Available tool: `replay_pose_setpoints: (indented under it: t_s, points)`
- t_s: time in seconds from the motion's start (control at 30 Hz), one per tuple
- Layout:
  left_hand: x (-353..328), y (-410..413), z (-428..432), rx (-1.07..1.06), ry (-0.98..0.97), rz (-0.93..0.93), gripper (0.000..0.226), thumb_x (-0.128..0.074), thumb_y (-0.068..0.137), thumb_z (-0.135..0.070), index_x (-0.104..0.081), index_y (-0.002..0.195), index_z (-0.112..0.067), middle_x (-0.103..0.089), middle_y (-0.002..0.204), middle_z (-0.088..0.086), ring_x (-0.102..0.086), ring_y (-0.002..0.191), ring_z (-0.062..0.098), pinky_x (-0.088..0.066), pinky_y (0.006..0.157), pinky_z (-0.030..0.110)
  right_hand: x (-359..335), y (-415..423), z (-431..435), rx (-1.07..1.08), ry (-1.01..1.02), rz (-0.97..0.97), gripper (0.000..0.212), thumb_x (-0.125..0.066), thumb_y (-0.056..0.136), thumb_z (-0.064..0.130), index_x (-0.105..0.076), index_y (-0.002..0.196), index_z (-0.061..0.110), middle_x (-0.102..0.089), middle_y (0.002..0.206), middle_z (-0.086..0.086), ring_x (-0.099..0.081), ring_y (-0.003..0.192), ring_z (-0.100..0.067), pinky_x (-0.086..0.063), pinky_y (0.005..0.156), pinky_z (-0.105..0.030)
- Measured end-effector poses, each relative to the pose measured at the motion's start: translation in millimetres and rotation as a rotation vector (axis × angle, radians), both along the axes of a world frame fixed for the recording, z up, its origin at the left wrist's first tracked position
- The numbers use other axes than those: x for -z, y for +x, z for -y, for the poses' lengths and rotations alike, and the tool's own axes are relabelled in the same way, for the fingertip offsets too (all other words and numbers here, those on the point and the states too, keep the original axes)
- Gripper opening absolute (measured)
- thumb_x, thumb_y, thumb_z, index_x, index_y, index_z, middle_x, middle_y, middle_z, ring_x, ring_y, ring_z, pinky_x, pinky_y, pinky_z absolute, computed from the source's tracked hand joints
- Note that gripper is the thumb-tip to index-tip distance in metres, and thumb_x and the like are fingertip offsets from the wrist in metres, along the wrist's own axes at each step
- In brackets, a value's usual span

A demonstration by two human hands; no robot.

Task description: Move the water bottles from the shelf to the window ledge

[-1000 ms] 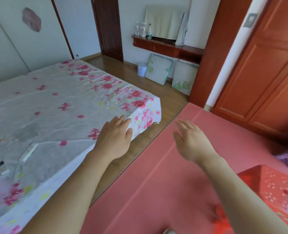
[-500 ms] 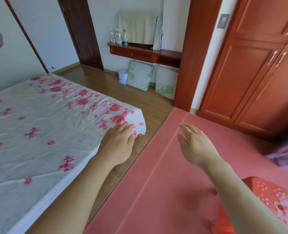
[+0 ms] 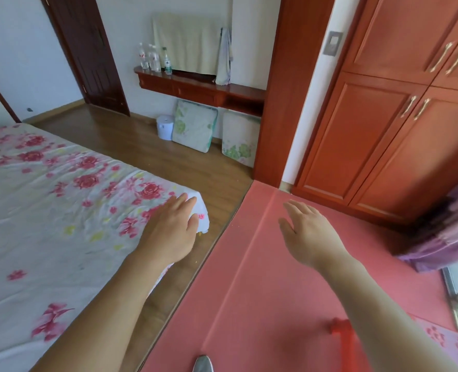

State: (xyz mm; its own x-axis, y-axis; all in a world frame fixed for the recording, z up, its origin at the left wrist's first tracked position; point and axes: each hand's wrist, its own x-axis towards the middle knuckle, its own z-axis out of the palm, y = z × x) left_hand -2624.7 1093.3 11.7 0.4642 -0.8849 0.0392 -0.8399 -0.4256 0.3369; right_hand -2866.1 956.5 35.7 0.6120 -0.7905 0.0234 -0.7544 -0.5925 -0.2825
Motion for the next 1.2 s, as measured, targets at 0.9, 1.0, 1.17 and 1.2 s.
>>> replay_pose_setpoints:
  t_s: [0.9,1.0,1.17,1.2]
  points:
    - [-4,141,414,0.095,0.022,0.007,0.051,-0.029,0.106,-0.035,-0.029,0.155,-0.022,-0.021,0.164,-0.002,-0.015,0.152,0.016,-0.016,0.123,0.036,8,134,401,0.013,-0.07,0.047,0.042,-0.035,0.103,0.025,-0.052,0.138,0.008,-0.052,0.144,-0.007,-0.041,0.136,-0.025,-0.03,0.112,-0.041]
    - [-4,155,441,0.034,0.033,0.044,0.05,-0.031,0.105,-0.033,-0.033,0.154,-0.019,-0.025,0.163,0.001,-0.019,0.151,0.019,-0.018,0.122,0.036,4,158,450,-0.046,-0.074,0.032,0.035,-0.038,0.103,0.023,-0.058,0.127,0.005,-0.058,0.131,-0.01,-0.046,0.125,-0.029,-0.033,0.105,-0.039]
    - [-3,195,467,-0.098,0.045,0.093,0.05,-0.032,0.104,-0.033,-0.041,0.15,-0.014,-0.035,0.158,0.008,-0.029,0.147,0.026,-0.025,0.119,0.041,5,220,509,-0.153,-0.064,0.039,0.035,-0.041,0.103,0.024,-0.058,0.126,0.004,-0.06,0.128,-0.012,-0.047,0.123,-0.032,-0.034,0.105,-0.043]
    - [-2,205,471,-0.123,0.05,0.092,0.051,-0.032,0.103,-0.034,-0.041,0.149,-0.014,-0.035,0.158,0.009,-0.029,0.147,0.027,-0.025,0.119,0.041,9,235,519,-0.173,-0.064,0.034,0.034,-0.042,0.102,0.023,-0.059,0.123,0.003,-0.06,0.126,-0.012,-0.048,0.121,-0.032,-0.035,0.104,-0.044]
